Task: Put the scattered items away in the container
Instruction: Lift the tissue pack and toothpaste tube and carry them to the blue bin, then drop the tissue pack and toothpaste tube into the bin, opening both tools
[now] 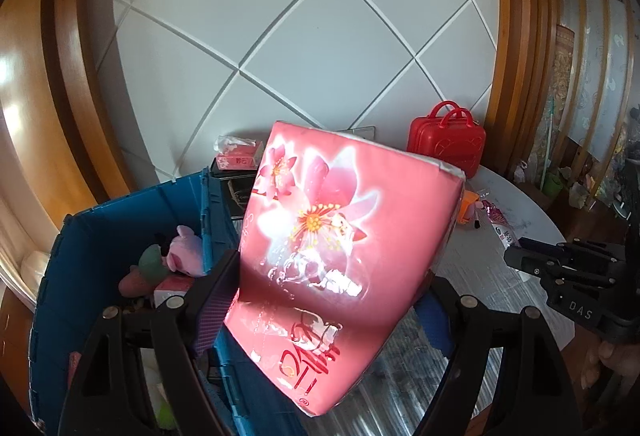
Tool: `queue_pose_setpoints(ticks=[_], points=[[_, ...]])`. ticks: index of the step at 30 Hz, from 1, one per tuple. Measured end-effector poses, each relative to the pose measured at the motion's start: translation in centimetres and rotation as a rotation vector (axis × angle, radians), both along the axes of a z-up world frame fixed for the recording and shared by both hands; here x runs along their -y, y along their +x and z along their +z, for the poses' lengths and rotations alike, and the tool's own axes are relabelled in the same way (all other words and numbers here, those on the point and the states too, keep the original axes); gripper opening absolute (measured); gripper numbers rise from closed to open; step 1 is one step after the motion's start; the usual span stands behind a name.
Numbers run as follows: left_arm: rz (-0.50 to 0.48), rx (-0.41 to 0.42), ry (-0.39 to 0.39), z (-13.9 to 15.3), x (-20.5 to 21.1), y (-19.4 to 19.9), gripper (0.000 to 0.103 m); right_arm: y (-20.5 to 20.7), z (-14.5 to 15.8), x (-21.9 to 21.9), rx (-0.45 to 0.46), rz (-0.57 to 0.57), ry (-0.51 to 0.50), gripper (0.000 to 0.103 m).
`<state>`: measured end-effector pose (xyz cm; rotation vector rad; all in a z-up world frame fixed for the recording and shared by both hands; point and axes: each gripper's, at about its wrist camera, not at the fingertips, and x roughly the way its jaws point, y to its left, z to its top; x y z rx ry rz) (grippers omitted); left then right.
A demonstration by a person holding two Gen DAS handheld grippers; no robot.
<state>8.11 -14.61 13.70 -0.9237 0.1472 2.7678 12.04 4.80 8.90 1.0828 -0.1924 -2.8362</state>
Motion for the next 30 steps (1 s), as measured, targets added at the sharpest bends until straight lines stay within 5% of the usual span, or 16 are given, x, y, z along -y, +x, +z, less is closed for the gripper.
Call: queue_pose_setpoints(ticks=[19, 30], points=[[0.126, 0.009, 0.009, 0.0, 16.7, -0.8, 0.081, -4.6, 0.7, 18.7, -0.007, 0.188, -0.024, 0.017], [0.300, 0.007, 0.003, -0.1, 26.3, -1.5, 0.081, -6.5, 0.3, 28.2, 0.033, 0.329, -0.013, 0.017]])
